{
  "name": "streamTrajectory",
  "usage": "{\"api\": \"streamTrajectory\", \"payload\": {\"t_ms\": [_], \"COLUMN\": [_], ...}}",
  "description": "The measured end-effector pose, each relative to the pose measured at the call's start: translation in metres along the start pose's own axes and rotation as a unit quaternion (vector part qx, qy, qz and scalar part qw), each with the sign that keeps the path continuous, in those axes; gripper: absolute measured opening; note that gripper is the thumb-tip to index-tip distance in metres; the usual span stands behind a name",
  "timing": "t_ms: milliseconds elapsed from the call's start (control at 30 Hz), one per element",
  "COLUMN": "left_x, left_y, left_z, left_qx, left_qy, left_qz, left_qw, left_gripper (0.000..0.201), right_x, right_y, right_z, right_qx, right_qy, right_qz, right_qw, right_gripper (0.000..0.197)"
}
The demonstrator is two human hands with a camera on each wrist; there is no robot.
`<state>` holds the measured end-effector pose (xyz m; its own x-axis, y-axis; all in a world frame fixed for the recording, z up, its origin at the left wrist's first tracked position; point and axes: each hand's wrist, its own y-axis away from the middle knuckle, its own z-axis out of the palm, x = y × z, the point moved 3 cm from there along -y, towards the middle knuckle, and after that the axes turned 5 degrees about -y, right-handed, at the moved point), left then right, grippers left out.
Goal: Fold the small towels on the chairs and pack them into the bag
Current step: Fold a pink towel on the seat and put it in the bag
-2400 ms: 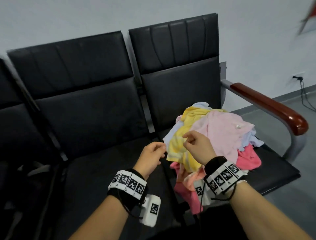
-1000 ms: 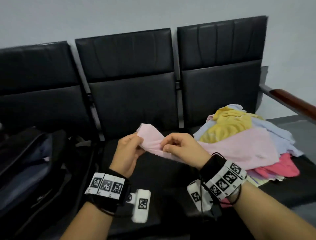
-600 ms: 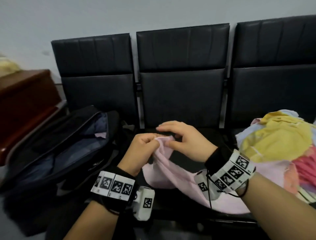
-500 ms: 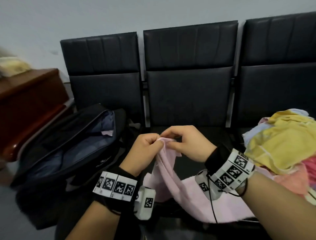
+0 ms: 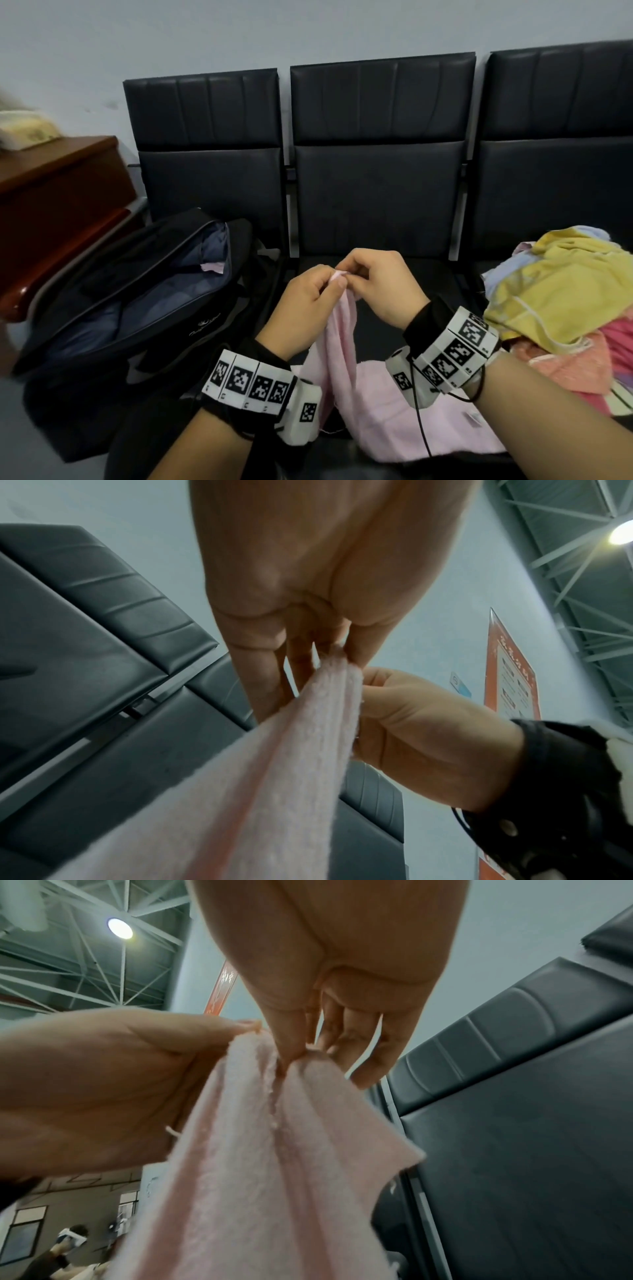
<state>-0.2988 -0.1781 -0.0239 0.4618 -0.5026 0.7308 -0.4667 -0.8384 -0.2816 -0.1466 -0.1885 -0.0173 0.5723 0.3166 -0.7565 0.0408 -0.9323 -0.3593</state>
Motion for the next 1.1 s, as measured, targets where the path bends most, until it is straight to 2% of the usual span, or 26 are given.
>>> {"api": "streamTrajectory", "payload": {"t_ms": [133,333,467,633,767,933,1100], "left_x": [-0.007,-0.013,-0.019,-0.035,-0.048,-0.059,-0.065], "left_y": [-0.006,-0.011,-0.014,-0.016,-0.02,-0.024,-0.018], "left_z": [0.001,0.011,0.017,0.02,0.002,-0.032,-0.062], "left_qx": [0.057,0.084,0.06,0.049,0.062,0.123,0.185], "left_qy": [-0.071,-0.14,-0.186,-0.215,-0.245,-0.284,-0.276], "left_qz": [-0.016,-0.061,-0.087,-0.131,-0.16,-0.148,-0.182], "left_qw": [0.996,0.985,0.977,0.967,0.954,0.939,0.926], "left_gripper": [0.025,0.033,0.03,0.031,0.027,0.019,0.013], "right_x": [0.005,0.009,0.015,0.023,0.032,0.047,0.062], "right_y": [-0.002,-0.002,-0.001,-0.005,-0.005,-0.001,0.007], "right_z": [-0.011,-0.016,-0.027,-0.054,-0.082,-0.105,-0.117], "right_qx": [0.03,0.042,0.079,0.161,0.229,0.284,0.336], "right_qy": [0.005,-0.038,-0.066,-0.089,-0.103,-0.117,-0.142], "right_qz": [0.013,0.014,0.018,0.028,0.03,0.052,0.086], "right_qw": [0.999,0.998,0.995,0.983,0.968,0.95,0.927], "right_gripper": [0.011,0.014,0.015,0.017,0.01,0.009,0.013]}}
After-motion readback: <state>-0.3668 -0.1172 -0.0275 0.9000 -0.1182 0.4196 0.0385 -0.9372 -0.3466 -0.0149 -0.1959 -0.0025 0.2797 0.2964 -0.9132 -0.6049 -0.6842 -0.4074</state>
